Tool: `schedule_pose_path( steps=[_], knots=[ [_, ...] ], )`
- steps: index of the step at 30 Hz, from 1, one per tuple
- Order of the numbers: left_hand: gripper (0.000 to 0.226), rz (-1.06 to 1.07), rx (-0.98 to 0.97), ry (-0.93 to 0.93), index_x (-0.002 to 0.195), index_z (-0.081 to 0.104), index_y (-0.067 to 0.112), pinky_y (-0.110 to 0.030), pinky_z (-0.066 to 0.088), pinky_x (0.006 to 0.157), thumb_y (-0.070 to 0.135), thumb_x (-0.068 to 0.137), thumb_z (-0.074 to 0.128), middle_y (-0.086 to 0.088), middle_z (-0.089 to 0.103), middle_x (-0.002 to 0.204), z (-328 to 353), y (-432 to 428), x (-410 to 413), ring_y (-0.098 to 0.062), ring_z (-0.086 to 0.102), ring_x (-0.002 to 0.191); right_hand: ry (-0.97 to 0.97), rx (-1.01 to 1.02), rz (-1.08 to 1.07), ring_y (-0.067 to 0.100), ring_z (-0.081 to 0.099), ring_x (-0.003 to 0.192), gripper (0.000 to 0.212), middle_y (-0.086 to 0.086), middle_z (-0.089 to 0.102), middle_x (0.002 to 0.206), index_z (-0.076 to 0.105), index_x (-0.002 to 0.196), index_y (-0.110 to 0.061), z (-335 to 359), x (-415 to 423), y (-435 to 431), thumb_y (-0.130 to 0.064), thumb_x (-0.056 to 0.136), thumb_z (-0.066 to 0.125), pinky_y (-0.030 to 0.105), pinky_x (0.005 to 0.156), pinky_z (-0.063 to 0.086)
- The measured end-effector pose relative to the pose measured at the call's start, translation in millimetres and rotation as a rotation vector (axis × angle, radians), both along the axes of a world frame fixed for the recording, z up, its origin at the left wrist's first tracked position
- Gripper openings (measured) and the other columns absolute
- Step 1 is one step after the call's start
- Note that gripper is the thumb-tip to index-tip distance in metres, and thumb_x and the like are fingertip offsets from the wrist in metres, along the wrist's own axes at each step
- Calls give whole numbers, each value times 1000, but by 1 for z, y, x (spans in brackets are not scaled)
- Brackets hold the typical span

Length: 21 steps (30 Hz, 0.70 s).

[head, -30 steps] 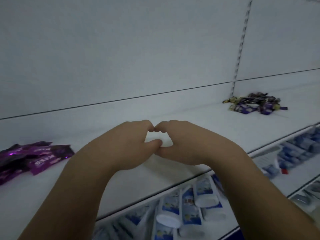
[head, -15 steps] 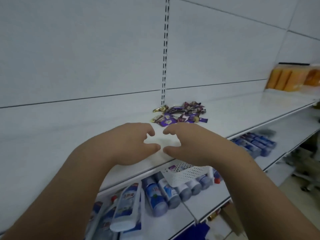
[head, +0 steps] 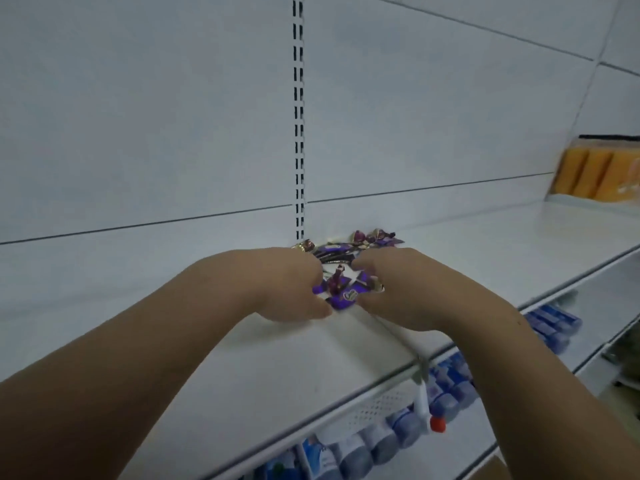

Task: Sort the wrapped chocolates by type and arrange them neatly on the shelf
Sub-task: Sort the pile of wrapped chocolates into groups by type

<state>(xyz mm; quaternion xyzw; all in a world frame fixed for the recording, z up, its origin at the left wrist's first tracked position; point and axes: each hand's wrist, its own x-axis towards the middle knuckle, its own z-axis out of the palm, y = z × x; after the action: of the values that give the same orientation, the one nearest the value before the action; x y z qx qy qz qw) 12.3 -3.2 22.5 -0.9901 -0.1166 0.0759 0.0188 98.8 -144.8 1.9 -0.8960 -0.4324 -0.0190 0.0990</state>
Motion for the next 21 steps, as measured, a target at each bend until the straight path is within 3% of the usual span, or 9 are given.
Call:
schedule_pose_path(
  steps=[4, 7, 10, 13, 17, 21],
  knots=[
    [38, -3, 27, -13, 111, 59, 14, -30, 44, 71, 43, 89, 50, -5, 62, 94, -3, 6, 32, -23, 59, 89, -54, -45, -14, 24, 60, 97, 31, 5, 62, 109, 60, 115, -16, 9, 32, 20, -25, 86, 56, 37, 83, 51],
    [41, -12, -2, -18, 120, 54, 21, -30, 44, 74, 45, 86, 54, 1, 61, 105, -3, 8, 49, -20, 56, 90, -76, -113, -8, 21, 61, 84, 24, 4, 63, 94, 63, 107, -15, 6, 56, 30, -26, 86, 55, 30, 68, 48],
    [41, -24, -90, -7, 122, 51, 34, -27, 40, 68, 46, 83, 59, 12, 53, 93, -3, 9, 62, -10, 51, 79, -134, -168, 32, 13, 48, 63, 16, 0, 52, 73, 58, 81, -14, 0, 79, 37, -28, 88, 52, 26, 52, 36],
    [34, 16, -101, -3, 115, 55, 37, -23, 40, 64, 44, 82, 63, 14, 50, 87, -2, 5, 70, -3, 48, 73, -146, -186, 98, 11, 42, 60, 30, -1, 48, 67, 48, 65, -17, -4, 97, 38, -33, 90, 51, 26, 49, 32],
    [27, 114, -83, -3, 109, 61, 32, -23, 43, 68, 39, 83, 64, 11, 58, 94, -3, -5, 76, -10, 54, 83, -96, -155, 239, 15, 45, 58, 41, 1, 46, 61, 44, 59, -15, -3, 109, 33, -41, 90, 50, 27, 49, 33],
    [19, 225, -110, -16, 93, 68, 23, -30, 47, 70, 38, 81, 65, 1, 67, 90, -9, -14, 80, -16, 60, 83, -114, -133, 372, 17, 53, 61, 54, 0, 54, 59, 59, 67, -13, -7, 111, 25, -61, 86, 46, 27, 49, 34]
  ],
)
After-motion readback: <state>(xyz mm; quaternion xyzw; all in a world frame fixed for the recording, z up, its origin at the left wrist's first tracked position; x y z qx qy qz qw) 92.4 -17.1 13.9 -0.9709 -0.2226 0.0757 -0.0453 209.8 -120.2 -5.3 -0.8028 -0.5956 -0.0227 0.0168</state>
